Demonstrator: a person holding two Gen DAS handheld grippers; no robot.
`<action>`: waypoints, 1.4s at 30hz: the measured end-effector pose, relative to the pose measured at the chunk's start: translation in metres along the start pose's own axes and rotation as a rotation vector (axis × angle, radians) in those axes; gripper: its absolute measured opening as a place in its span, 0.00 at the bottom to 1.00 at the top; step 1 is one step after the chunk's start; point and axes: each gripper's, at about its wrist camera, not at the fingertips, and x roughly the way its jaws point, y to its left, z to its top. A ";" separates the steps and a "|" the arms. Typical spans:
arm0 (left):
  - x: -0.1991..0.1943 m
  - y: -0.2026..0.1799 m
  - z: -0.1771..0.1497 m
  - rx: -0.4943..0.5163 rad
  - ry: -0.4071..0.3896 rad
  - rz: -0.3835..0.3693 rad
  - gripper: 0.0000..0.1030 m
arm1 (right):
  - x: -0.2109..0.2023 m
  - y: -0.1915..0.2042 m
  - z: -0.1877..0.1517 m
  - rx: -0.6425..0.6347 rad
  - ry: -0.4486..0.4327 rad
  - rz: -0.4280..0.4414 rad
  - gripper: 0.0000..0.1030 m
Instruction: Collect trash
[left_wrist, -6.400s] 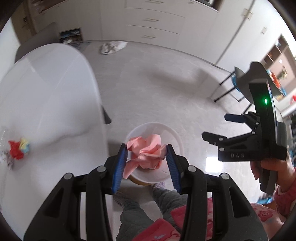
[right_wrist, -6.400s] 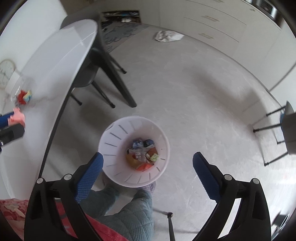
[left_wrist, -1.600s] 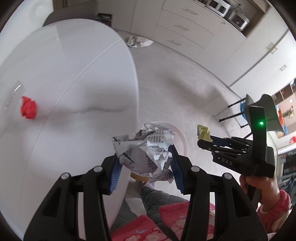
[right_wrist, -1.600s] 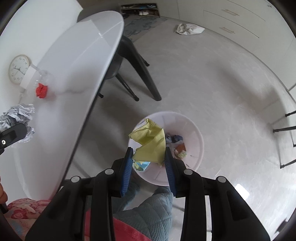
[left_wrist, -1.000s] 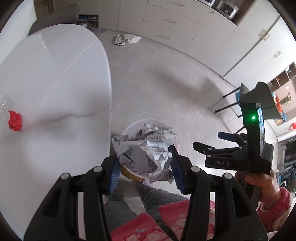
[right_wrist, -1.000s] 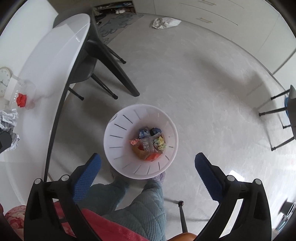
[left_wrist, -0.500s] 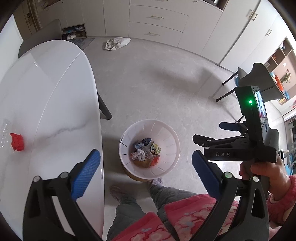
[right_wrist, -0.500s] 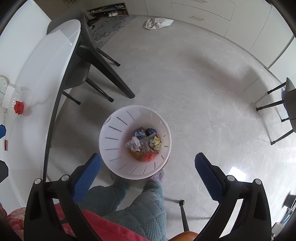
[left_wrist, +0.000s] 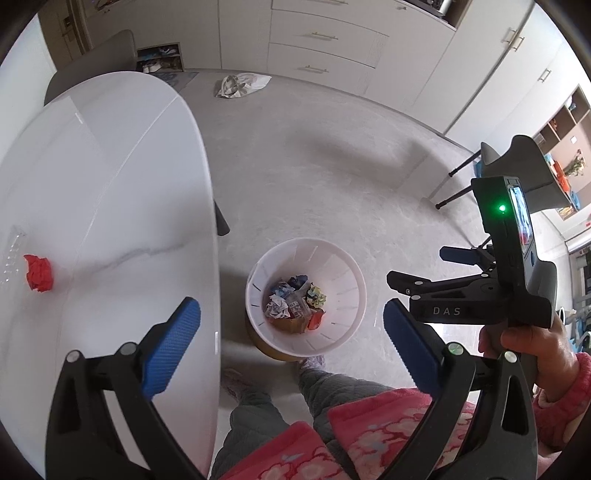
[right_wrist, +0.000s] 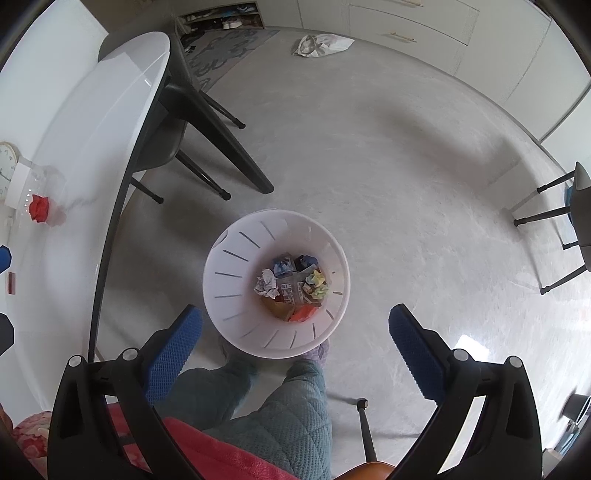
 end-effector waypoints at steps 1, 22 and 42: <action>-0.001 0.002 -0.001 -0.007 -0.002 0.005 0.92 | 0.001 0.003 0.002 -0.004 0.003 0.000 0.97; -0.064 0.218 -0.115 -0.663 -0.066 0.265 0.92 | 0.043 0.294 0.071 -0.581 0.043 0.166 0.97; -0.057 0.341 -0.156 -0.754 -0.066 0.271 0.92 | 0.096 0.468 0.108 -0.786 0.038 0.209 0.48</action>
